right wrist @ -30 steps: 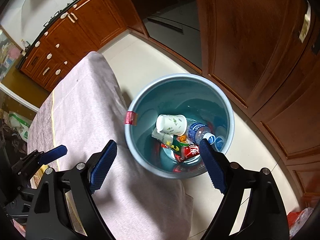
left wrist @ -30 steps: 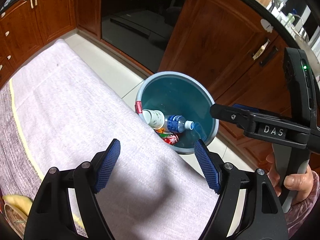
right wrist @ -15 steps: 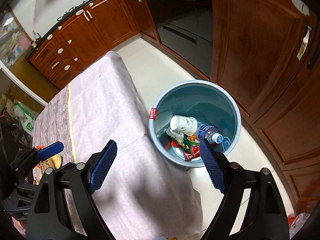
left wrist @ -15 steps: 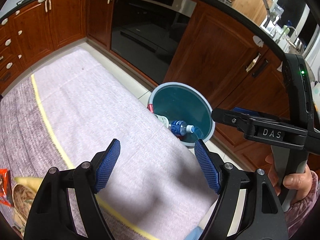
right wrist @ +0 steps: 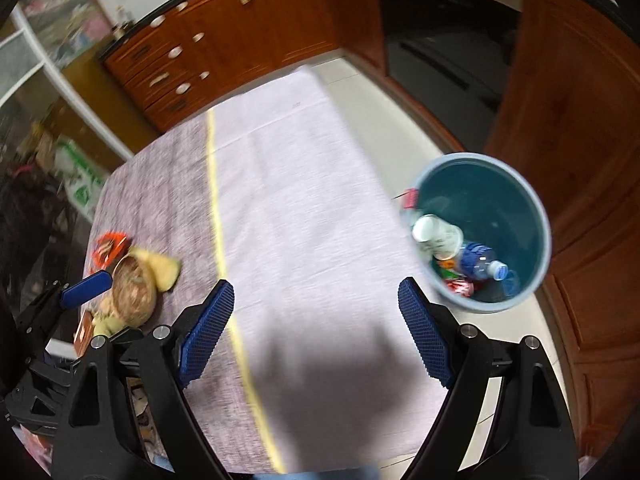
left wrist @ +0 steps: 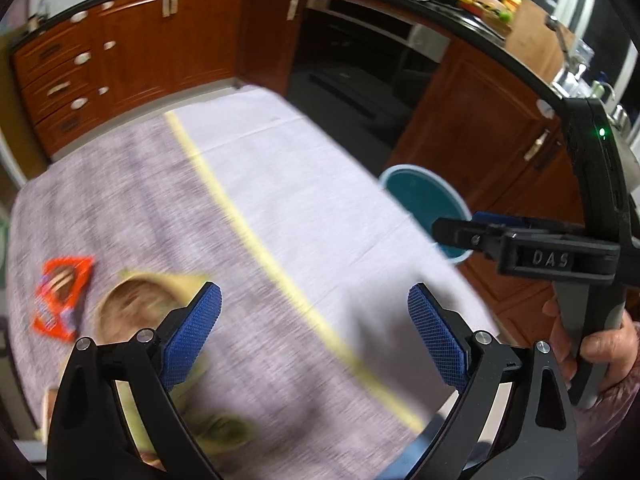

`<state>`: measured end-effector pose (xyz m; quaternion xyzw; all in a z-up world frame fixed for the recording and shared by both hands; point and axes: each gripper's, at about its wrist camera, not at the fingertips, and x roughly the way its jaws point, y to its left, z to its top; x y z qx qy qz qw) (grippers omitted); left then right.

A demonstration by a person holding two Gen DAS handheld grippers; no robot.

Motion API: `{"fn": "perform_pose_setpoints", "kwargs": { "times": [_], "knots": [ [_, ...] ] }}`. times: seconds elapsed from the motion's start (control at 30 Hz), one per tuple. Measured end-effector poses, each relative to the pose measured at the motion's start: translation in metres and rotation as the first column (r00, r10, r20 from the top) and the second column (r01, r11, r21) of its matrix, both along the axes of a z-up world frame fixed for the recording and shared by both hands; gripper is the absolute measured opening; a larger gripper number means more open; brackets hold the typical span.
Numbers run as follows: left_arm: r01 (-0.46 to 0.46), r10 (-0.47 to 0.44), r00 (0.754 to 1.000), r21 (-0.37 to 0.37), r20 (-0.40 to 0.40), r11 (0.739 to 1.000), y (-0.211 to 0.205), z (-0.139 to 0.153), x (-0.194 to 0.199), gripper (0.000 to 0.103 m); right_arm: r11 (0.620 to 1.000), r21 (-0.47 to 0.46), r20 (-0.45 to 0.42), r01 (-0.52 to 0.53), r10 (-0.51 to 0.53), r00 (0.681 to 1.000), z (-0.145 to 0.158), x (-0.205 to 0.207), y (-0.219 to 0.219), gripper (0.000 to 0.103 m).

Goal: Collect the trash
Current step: 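Move both open tools back to the table toward the coconut shell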

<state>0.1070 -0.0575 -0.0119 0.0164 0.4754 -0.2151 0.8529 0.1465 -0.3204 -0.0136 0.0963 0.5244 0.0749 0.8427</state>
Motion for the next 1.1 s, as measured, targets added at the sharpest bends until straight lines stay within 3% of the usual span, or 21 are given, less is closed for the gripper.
{"fn": "perform_pose_setpoints", "kwargs": {
  "times": [0.3, 0.6, 0.77, 1.0, 1.03, 1.1],
  "knots": [
    [-0.172, 0.171, 0.985, 0.112, 0.016, 0.979, 0.122, -0.012, -0.045, 0.096, 0.982, -0.005, -0.028, -0.188, 0.188, 0.982, -0.004, -0.013, 0.103, 0.080],
    [-0.291, 0.293, 0.956, 0.079, -0.015, 0.954, 0.195, -0.032, -0.075, 0.096, 0.921, -0.045, -0.051, -0.388, 0.385, 0.921, -0.007, -0.031, 0.201, 0.080],
    [-0.287, 0.290, 0.957, 0.067, -0.030, 0.956, 0.201, -0.041, -0.064, 0.096, 0.927, -0.072, -0.072, -0.368, 0.364, 0.929, -0.014, -0.018, 0.214, 0.080],
    [-0.244, 0.244, 0.969, 0.003, -0.026, 0.970, 0.198, -0.037, -0.017, 0.096, 0.960, -0.075, -0.069, -0.269, 0.264, 0.962, -0.016, 0.012, 0.189, 0.080],
    [-0.227, 0.227, 0.973, 0.000, -0.029, 0.974, 0.193, -0.039, -0.008, 0.095, 0.964, -0.074, -0.073, -0.256, 0.251, 0.965, -0.018, 0.016, 0.184, 0.080],
    [-0.196, 0.196, 0.980, 0.001, -0.038, 0.981, 0.185, -0.042, 0.004, 0.081, 0.970, -0.075, -0.083, -0.231, 0.225, 0.971, -0.024, 0.025, 0.175, 0.080]
  ]
}}
